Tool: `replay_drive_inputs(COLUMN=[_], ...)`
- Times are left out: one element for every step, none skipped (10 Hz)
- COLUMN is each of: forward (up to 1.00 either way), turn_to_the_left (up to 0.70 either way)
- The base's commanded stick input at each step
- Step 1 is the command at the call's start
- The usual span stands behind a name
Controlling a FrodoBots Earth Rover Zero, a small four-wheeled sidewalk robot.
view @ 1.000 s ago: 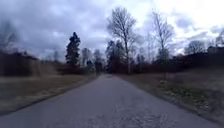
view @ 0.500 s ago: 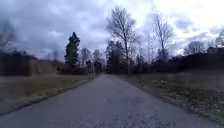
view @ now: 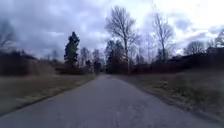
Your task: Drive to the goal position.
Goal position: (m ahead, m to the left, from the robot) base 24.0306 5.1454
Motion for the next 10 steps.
replay_drive_inputs(forward=[0.50,0.50,0.50,0.50,0.50,0.50,0.50,0.50,0.50,0.50], turn_to_the_left=[0.00,0.00,0.00,0.00,0.00,0.00,0.00,0.00,0.00,0.00])
